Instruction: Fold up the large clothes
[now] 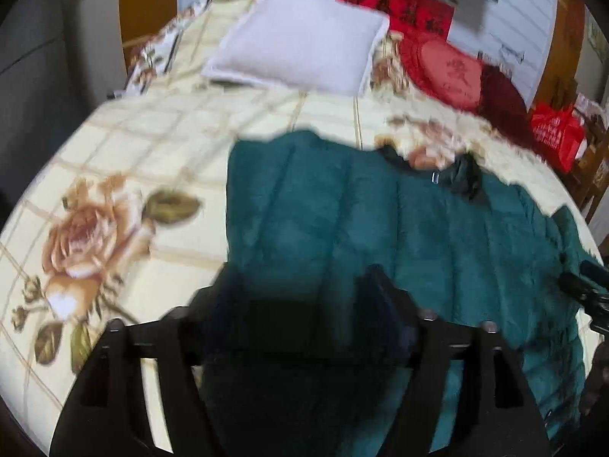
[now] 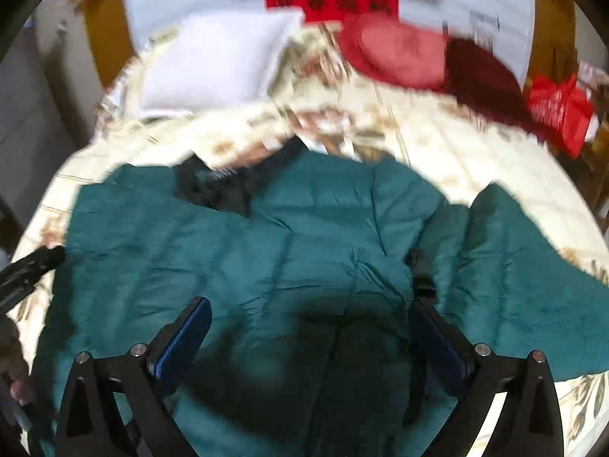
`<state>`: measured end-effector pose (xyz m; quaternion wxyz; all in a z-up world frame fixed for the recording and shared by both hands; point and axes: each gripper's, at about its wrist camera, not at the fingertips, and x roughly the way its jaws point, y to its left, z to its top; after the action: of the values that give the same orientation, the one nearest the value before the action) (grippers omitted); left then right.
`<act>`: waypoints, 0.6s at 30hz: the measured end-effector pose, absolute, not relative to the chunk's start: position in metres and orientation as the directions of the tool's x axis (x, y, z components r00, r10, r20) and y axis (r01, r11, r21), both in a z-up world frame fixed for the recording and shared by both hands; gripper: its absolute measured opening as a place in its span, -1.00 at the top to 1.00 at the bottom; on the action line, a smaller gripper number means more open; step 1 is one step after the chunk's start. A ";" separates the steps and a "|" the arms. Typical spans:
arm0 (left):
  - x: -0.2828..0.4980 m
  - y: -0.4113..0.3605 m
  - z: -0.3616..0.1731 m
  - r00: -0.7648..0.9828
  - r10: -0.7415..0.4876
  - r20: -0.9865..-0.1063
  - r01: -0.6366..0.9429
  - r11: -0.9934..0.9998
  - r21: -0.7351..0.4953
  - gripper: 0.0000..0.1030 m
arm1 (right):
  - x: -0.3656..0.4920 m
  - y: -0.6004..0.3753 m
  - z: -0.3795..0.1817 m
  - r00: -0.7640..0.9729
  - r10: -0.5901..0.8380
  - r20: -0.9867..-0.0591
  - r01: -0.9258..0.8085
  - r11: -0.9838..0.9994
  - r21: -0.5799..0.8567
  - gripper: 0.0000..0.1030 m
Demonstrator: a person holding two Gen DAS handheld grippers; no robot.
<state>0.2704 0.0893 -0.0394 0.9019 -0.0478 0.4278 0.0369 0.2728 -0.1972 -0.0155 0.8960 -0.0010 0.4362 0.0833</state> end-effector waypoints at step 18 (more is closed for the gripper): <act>0.157 0.084 -0.044 0.640 0.009 -0.768 -0.071 0.996 -0.048 -0.52 | 0.190 -0.287 0.010 0.641 0.043 -0.767 -0.003 0.999 0.053 -0.99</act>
<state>0.1573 0.0836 -0.0440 0.9048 -0.0366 0.4237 0.0220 0.1902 -0.2872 0.0105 0.9054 0.0236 0.4237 0.0125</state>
